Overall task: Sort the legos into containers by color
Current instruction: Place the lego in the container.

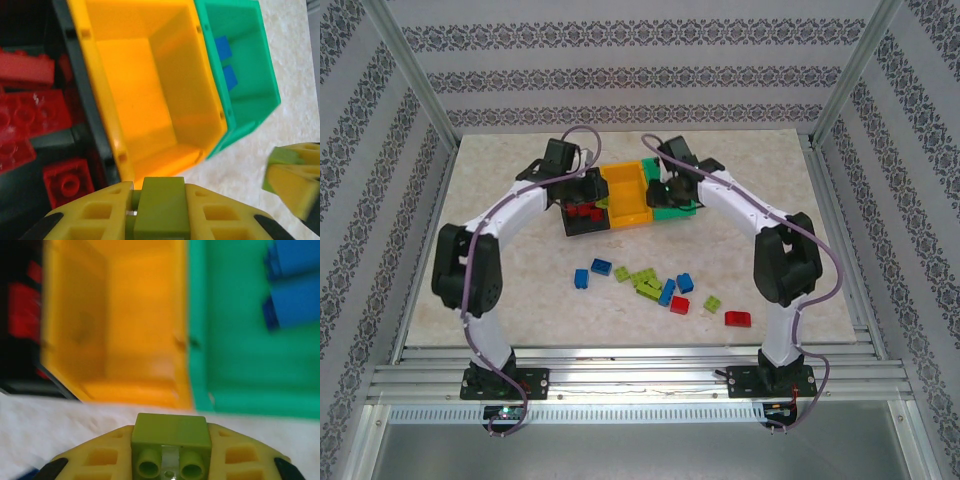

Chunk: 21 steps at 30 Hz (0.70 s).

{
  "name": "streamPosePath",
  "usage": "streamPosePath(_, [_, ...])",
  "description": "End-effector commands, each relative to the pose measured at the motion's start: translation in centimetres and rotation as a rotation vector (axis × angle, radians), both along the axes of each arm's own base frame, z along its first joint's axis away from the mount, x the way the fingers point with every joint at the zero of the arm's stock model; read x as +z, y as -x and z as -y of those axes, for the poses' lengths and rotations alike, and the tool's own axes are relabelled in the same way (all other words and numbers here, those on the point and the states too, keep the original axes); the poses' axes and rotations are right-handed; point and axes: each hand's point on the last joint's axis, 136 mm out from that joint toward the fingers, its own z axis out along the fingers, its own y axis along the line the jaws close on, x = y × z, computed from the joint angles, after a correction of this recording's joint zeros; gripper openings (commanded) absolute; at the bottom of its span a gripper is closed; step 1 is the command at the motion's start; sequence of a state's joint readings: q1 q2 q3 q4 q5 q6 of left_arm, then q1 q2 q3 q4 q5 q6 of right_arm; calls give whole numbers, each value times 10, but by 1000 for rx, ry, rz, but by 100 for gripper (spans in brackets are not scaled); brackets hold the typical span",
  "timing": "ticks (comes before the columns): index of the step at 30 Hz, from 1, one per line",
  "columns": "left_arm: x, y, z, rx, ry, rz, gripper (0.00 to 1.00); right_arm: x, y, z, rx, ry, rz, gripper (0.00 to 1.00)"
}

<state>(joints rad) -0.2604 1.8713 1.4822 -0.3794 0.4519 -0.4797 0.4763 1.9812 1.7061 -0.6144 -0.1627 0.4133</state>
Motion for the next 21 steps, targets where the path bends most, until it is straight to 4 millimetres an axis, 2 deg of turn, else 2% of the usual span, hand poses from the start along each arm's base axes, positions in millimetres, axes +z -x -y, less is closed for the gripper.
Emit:
streamPosePath(1, [4, -20, 11, -2, 4, -3, 28, -3, -19, -26, 41, -39, -4, 23])
streamPosePath(4, [2, -37, 15, -1, -13, -10, 47, -5, -39, -41, 53, -53, -3, 32])
streamPosePath(6, [2, -43, 15, 6, -26, -15, 61, -4, -44, -43, 59, -42, -13, 47])
streamPosePath(8, [7, -43, 15, 4, -27, -4, 68, 0, -44, -41, 59, -31, 0, 51])
streamPosePath(11, [18, -38, 13, 4, -29, 24, 69, 4, -35, -33, 62, -29, 3, 53])
streamPosePath(15, [36, -22, 10, 5, -4, 76, 69, 4, -11, -20, 90, -14, -13, 53])
streamPosePath(17, [43, -8, 8, -6, 6, 99, 69, -4, 8, -10, 101, 3, -33, 53])
streamPosePath(21, [40, 29, 2, -34, 16, 108, 68, -17, 48, 18, 107, 56, -83, 53])
